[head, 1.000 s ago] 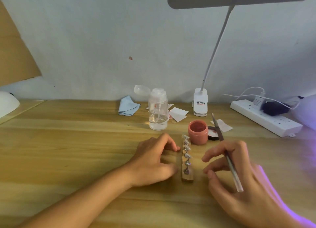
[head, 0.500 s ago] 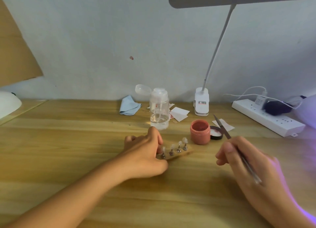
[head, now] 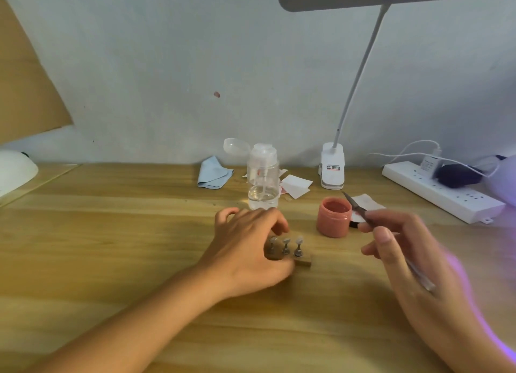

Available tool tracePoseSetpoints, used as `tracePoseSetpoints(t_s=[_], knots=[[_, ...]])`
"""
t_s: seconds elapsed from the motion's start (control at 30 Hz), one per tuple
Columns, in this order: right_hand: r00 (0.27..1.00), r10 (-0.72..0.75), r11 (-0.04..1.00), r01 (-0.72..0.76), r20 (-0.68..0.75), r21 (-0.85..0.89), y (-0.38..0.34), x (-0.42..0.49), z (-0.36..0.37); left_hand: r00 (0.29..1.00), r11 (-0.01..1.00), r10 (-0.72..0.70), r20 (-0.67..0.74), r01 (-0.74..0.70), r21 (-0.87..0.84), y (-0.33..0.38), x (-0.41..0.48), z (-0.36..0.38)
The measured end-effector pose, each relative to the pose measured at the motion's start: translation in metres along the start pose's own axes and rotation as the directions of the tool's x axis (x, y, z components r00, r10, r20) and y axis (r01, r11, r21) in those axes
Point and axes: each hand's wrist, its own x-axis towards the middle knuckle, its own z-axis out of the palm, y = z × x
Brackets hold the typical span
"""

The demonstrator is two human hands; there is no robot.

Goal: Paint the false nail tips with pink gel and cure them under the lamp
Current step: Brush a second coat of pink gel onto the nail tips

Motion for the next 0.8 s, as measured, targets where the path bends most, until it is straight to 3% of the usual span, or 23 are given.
tracePoseSetpoints(t_s=[0.2,0.43,0.8], knots=[[0.999,0.008,0.997,-0.01,-0.031,-0.072,0.0,0.003,0.001,0.99,0.999,0.043,-0.138,-0.039,0.027,0.007,0.0,0.014],[0.998,0.019,0.999,-0.021,-0.065,-0.033,0.005,0.004,0.0,0.992,1.0,-0.009,-0.126,0.006,-0.017,0.007,0.0,0.018],[0.998,-0.017,0.997,0.012,-0.062,-0.073,0.001,0.004,0.001,0.991,0.996,0.032,-0.132,-0.021,0.087,0.006,-0.001,0.012]])
